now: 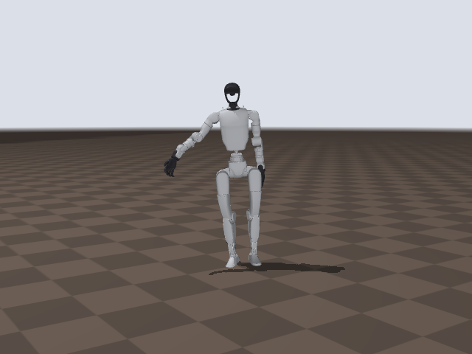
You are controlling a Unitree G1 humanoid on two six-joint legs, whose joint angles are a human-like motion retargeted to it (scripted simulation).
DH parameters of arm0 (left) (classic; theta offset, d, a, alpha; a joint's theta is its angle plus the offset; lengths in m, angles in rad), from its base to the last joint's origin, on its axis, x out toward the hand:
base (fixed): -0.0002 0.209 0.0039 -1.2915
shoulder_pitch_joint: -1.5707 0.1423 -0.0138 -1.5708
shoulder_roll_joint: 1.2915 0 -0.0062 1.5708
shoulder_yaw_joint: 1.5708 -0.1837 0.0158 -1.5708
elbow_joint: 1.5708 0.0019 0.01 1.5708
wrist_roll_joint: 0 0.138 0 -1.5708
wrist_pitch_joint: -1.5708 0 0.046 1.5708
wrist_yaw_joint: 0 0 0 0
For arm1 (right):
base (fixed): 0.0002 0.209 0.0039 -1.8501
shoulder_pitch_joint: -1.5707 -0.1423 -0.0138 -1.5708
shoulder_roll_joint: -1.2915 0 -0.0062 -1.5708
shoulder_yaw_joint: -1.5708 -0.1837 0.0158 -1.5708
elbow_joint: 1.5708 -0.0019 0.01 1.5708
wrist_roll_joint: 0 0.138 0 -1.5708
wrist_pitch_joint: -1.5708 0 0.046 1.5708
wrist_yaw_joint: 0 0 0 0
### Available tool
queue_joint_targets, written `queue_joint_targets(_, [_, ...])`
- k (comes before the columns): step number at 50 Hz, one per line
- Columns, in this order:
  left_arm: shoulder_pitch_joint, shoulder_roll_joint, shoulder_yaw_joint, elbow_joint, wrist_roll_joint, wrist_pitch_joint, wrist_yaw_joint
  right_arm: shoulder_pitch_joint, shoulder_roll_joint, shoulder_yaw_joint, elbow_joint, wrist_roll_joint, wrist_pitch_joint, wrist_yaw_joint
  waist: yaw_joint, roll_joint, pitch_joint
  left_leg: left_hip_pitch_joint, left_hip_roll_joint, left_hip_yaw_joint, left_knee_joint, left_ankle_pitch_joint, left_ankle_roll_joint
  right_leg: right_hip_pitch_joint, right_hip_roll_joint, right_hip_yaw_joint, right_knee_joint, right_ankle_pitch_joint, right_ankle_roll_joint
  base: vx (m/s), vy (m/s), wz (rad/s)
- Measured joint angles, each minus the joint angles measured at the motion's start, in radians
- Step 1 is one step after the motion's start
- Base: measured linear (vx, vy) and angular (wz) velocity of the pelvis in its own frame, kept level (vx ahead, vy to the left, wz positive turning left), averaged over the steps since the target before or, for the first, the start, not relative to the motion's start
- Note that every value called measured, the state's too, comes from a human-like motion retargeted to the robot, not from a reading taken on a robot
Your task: Upper body actions
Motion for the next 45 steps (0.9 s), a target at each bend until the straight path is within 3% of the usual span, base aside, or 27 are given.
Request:
queue_joint_targets(4, [0.001,0.025,-0.018,0.021,-0.025,-0.002,-0.02,-0.169,-0.24,0.098,-0.214,0.293,-0.017,-0.049,-0.014,-0.014,-0.023,-0.014,-0.005,-0.04,0.004,-0.002,-0.007,-0.003,-0.011,-0.038,-0.003,-0.009,0.005,0.04,-0.14,0.52])
queue_joint_targets(7, [-0.003,0.042,-0.018,0.032,-0.032,0.001,-0.05,-0.338,-0.387,0.294,-0.419,0.291,-0.075,-0.146,-0.047,-0.016,-0.037,-0.025,-0.001,-0.067,0.011,-0.009,-0.022,-0.01,-0.023,-0.063,-0.003,-0.012,0.009,0.01,-0.1,0.45])
queue_joint_targets(14, [-0.019,0.092,-0.056,0.018,0.082,0.019,-0.041,-0.656,-0.608,0.816,-0.993,-0.097,-0.184,-0.669,-0.071,-0.04,-0.058,-0.047,0.01,-0.077,0.025,-0.015,-0.049,-0.034,-0.041,-0.066,0.003,-0.013,0.01,-0.03,-0.1,0.09])
queue_joint_targets(18, [-0.044,0.129,-0.115,-0.013,0.198,0.032,-0.001,-0.828,-0.736,1.087,-1.275,-0.29,-0.254,-0.964,0.029,-0.063,-0.041,-0.043,0.01,0.012,0.017,-0.004,-0.028,-0.039,-0.013,0.022,0.003,-0.003,-0.005,-0.07,-0.1,-1.01])
queue_joint_targets(22, [-0.075,0.139,-0.149,-0.025,0.265,0.054,0.038,-0.96,-0.835,1.275,-1.416,-0.512,-0.302,-1.258,0.064,-0.09,-0.039,-0.039,0.018,0.026,0.016,-0.004,-0.028,-0.036,-0.005,0.036,0.006,-0.007,-0.007,-0.04,-0.06,-0.26])
queue_joint_targets(25, [-0.077,0.114,-0.141,-0.039,0.29,0.064,0.047,-1.003,-0.853,1.329,-1.377,-0.605,-0.292,-1.429,0.05,-0.071,-0.064,-0.054,0.027,0.017,0.017,-0.004,-0.026,-0.041,0.006,0.027,0.009,-0.015,-0.005,0.01,0.02,0.07])
queue_joint_targets(28, [-0.057,0.075,-0.111,-0.064,0.297,0.055,0.067,-0.953,-0.806,1.266,-1.198,-0.541,-0.347,-1.485,0.01,-0.029,-0.087,-0.076,0.032,-0.004,0.022,-0.001,-0.022,-0.046,0.014,0.007,0.01,-0.024,-0.001,0.0,0.08,0.33])
queue_joint_targets(30, [-0.042,0.06,-0.08,-0.066,0.285,0.038,0.086,-0.851,-0.73,1.133,-1.027,-0.452,-0.408,-1.437,-0.023,-0.011,-0.1,-0.091,0.032,-0.019,0.027,0.0,-0.02,-0.048,0.016,-0.008,0.009,-0.028,0.001,-0.02,0.1,0.36])
queue_joint_targets(33, [-0.03,0.059,-0.028,-0.035,0.224,0.025,0.073,-0.699,-0.586,0.868,-0.728,-0.313,-0.457,-1.187,-0.046,-0.013,-0.113,-0.104,0.031,-0.029,0.029,0.001,-0.018,-0.052,0.016,-0.017,0.005,-0.029,0.002,-0.04,0.11,0.17])
queue_joint_targets(35, [-0.03,0.058,0.016,-0.004,0.168,0.032,0.027,-0.644,-0.507,0.693,-0.559,-0.231,-0.384,-0.86,-0.047,-0.016,-0.118,-0.109,0.031,-0.029,0.03,0.002,-0.018,-0.057,0.014,-0.017,0.004,-0.027,0.004,-0.05,0.1,0.17])
queue_joint_targets(38, [-0.032,0.057,0.088,0.018,0.073,0.073,-0.076,-0.586,-0.444,0.417,-0.372,0.003,-0.048,-0.391,-0.082,-0.014,-0.12,-0.098,0.011,-0.075,0.014,-0.002,-0.007,-0.061,0.012,-0.063,-0.001,-0.028,0.007,-0.04,0.04,0.63])
queue_joint_targets(40, [-0.023,0.052,0.135,0.018,0.011,0.078,-0.102,-0.565,-0.413,0.253,-0.27,0.214,0.053,-0.194,-0.088,-0.013,-0.119,-0.102,0.011,-0.077,0.013,-0.001,-0.007,-0.065,0.012,-0.065,-0.002,-0.027,0.008,-0.02,0.01,0.13])
queue_joint_targets(42, [-0.015,0.052,0.159,0.016,-0.039,0.063,-0.084,-0.518,-0.392,0.11,-0.196,0.548,0.088,-0.196,-0.092,-0.015,-0.119,-0.109,0.017,-0.07,0.018,-0.002,-0.012,-0.07,0.012,-0.057,-0.004,-0.024,0.006,-0.01,0.01,-0.14])
queue_joint_targets(43, [-0.01,0.051,0.162,0.017,-0.057,0.052,-0.072,-0.503,-0.371,0.057,-0.181,0.71,0.073,-0.267,-0.091,-0.014,-0.119,-0.11,0.021,-0.061,0.02,-0.003,-0.015,-0.072,0.015,-0.048,-0.005,-0.022,0.004,-0.01,0.03,-0.45])
queue_joint_targets(45, [-0.001,0.049,0.161,0.022,-0.077,0.036,-0.053,-0.489,-0.315,-0.006,-0.198,0.944,-0.058,-0.452,-0.081,-0.012,-0.117,-0.106,0.028,-0.036,0.022,-0.005,-0.016,-0.074,0.022,-0.024,-0.004,-0.018,0.0,0.0,0.05,-0.54])
